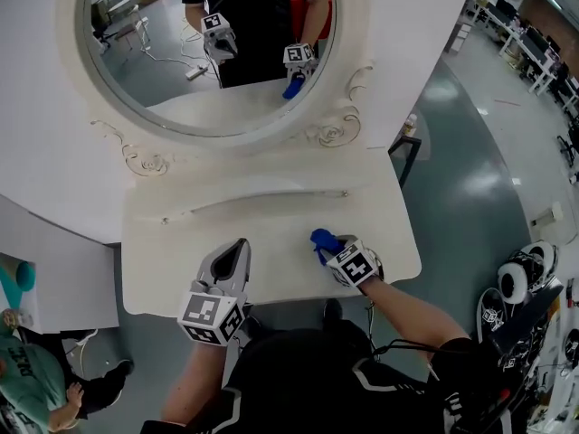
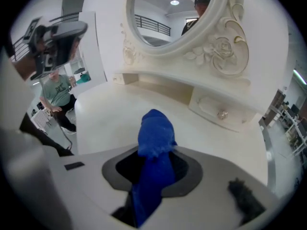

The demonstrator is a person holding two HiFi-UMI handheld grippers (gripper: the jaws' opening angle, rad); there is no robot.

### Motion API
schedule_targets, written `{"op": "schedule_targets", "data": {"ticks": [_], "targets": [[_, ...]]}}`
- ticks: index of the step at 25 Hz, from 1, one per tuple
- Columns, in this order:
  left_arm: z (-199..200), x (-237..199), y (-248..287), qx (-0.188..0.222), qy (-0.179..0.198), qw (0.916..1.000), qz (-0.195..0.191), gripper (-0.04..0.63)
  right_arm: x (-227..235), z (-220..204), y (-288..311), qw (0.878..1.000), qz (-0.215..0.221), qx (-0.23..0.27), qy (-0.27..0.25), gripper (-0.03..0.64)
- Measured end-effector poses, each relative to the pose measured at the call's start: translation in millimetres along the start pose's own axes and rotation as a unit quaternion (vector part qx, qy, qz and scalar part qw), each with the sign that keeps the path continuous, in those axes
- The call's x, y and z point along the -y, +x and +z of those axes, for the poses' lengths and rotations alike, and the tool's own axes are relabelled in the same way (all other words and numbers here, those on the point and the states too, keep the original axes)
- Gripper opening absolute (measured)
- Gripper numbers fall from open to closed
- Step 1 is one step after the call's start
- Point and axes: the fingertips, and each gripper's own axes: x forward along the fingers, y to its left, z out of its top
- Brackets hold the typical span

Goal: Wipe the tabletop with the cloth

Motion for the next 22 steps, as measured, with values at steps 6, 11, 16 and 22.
{"op": "schedule_targets", "data": {"ticks": [6,11,16,22], "targets": [[-9.7,-0.9,-4.9,-0.012,-0.005,0.9997,0.019,0.008,79.8,47.0,28.7,0.999,-0.047,0.002,0.007,0.104],[-8.8,-6.8,-8.8,-0.007,-0.007,0.9994,0.034,0.008,92.1,42.7,43.4,0.999,-0.047,-0.02,0.011,0.104],[-6.1,-3.7,-7.6,-0.002,-0.005,0.9998,0.02,0.008,72.1,29.4,32.8,0.999,-0.028,-0.021,-0.012,0.104],[-0.6,1.8,1.1,0.001,0.001,1.0,-0.004,0.008,25.1,-15.5,2.3,0.999,0.014,-0.041,-0.016,0.104]]}}
